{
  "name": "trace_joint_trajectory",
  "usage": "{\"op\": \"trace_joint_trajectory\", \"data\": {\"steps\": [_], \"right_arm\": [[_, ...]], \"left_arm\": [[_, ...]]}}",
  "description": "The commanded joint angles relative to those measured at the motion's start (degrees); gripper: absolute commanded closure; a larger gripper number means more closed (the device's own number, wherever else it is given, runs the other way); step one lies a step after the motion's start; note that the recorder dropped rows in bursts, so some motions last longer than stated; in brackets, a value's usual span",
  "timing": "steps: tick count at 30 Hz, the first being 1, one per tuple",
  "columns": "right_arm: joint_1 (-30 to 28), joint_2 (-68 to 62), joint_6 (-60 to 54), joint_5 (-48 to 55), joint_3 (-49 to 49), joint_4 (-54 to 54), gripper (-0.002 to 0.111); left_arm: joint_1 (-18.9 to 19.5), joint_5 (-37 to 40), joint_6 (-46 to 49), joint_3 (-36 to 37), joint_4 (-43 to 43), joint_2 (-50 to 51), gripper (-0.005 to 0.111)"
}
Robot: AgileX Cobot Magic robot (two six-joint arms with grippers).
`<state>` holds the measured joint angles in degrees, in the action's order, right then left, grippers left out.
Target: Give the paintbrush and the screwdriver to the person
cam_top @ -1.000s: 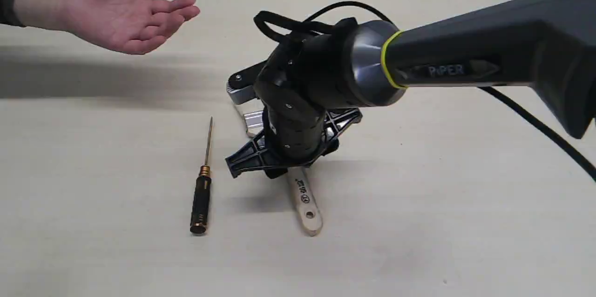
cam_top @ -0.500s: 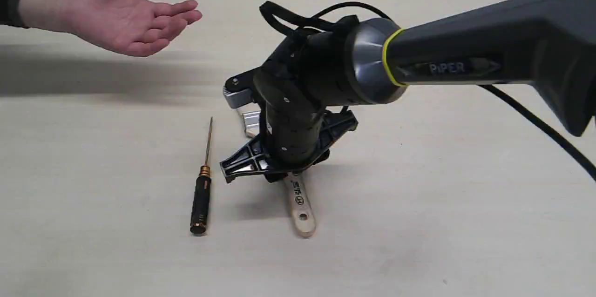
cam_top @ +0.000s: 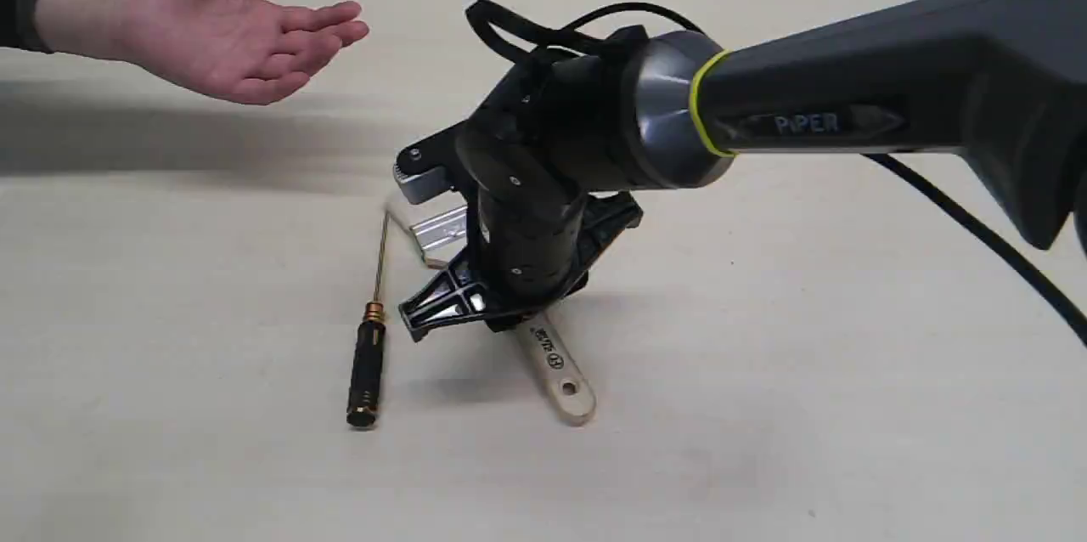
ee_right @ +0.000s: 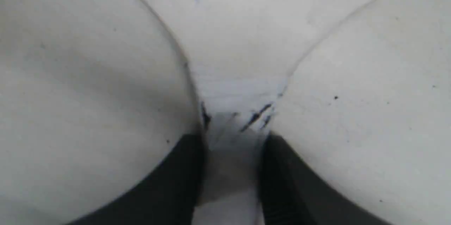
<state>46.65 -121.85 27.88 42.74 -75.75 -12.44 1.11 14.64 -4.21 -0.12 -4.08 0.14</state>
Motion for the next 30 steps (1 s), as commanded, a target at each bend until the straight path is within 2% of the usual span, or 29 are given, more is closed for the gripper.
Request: {"op": "trace_joint_trajectory", "data": {"steps": [1,15,25,30], "right_arm": [[0.10,-0.70,-1.14,4.05,1.70,-0.49,0.104],[0.10,19.20,-6.40,3.18,1.70,2.80,0.104],[0.10,23.52,-18.68,-7.96,1.70,13.93,0.104],[0.10,23.27,-28.31,-0.60,1.70,10.95,0.103]], "left_arm": [[-0.47,-0.46,-0.12,0.12,0.13,-0.14,0.107],[-0.47,-0.46,-0.12,0.12,0.13,-0.14,0.107],[-0.47,-0.46,-0.12,0.12,0.13,-0.14,0.107],[-0.47,-0.26,-0.12,0.12,0.23,-0.14,0.107]]}}
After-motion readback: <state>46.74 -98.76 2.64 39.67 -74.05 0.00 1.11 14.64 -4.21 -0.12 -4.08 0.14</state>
